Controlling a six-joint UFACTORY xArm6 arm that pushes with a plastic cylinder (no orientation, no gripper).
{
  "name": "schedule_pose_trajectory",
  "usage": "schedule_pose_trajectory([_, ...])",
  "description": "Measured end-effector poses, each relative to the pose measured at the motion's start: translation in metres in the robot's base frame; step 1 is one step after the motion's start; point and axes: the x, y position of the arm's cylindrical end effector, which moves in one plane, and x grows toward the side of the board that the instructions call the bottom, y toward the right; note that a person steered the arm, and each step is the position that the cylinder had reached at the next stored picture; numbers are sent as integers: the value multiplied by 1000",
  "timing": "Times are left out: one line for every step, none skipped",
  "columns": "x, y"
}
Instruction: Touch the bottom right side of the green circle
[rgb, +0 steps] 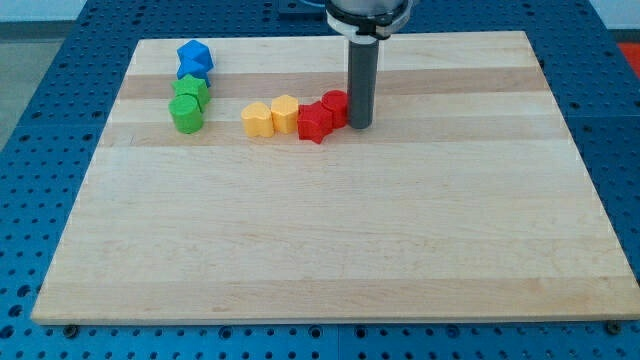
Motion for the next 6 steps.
schedule_pose_trajectory([8, 2])
schedule_pose_trajectory([57, -7])
schedule_pose_trajectory([88, -81])
schedule_pose_trajectory([72, -150])
schedule_pose_trajectory([28, -194])
schedule_pose_trajectory([9, -208])
